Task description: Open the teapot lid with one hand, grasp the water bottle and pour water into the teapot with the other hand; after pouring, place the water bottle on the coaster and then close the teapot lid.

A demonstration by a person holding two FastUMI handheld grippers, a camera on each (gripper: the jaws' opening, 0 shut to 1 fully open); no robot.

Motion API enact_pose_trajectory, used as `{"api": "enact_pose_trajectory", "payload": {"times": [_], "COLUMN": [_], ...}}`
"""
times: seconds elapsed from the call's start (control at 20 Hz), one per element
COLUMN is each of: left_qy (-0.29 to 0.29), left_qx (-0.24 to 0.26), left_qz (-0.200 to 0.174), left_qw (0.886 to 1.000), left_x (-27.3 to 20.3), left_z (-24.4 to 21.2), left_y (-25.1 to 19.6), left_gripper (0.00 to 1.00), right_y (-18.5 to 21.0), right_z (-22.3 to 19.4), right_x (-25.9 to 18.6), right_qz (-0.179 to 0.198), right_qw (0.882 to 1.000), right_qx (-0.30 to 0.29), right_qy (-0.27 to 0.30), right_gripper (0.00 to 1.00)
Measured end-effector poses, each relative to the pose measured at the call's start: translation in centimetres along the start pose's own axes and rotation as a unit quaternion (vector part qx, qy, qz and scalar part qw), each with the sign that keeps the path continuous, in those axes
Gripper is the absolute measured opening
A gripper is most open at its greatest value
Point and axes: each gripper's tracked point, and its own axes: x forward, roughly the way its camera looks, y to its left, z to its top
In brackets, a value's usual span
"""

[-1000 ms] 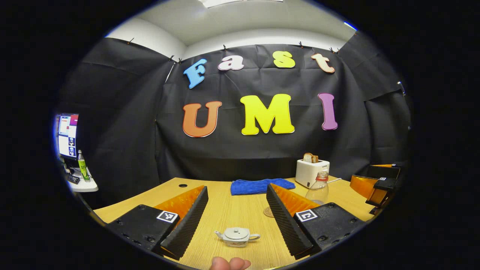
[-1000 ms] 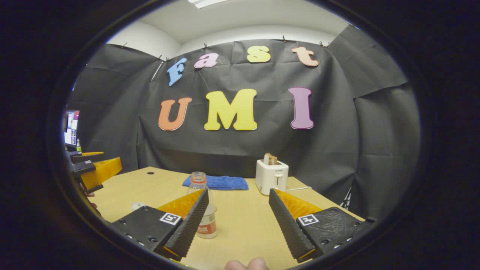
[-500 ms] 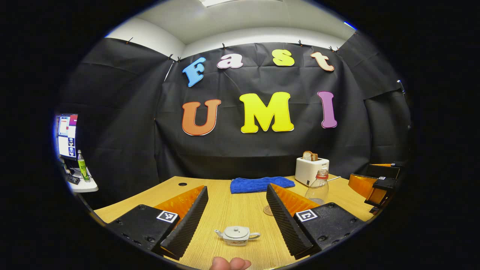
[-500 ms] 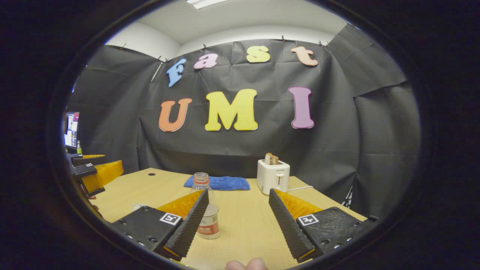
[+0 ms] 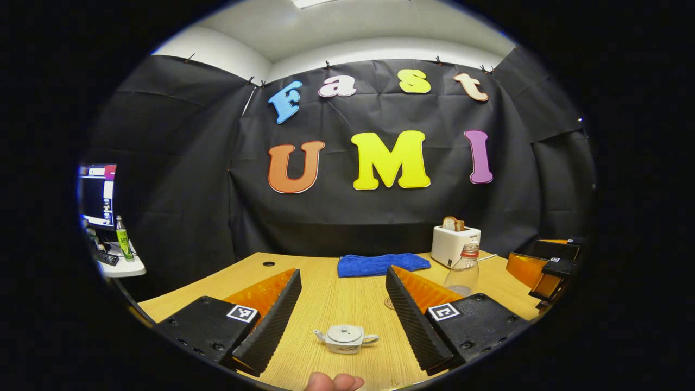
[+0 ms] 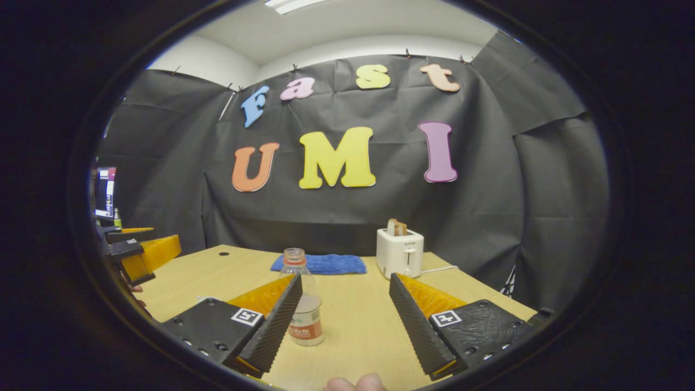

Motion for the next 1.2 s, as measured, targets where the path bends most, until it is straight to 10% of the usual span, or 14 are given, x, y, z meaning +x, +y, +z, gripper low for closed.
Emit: {"api": "enact_pose_trajectory", "payload": {"times": [0.85,1.2], "left_qy": [0.12,0.159], "left_qx": [-0.012,-0.003], "left_qz": [-0.023,-0.03], "left_qw": [0.992,0.987], "left_x": [0.7,2.8], "left_z": [-10.4,-12.4], "left_y": [0.6,0.2], "left_gripper": [0.98,0.76], "right_y": [0.5,0.0], "right_z": [-4.3,-5.0], "right_x": [1.3,1.7], "right_qz": [0.016,0.008], "right_qw": [0.999,0.998], "right_qx": [-0.003,0.009], "right_qy": [0.049,0.064], "right_gripper": [0.97,0.97]}}
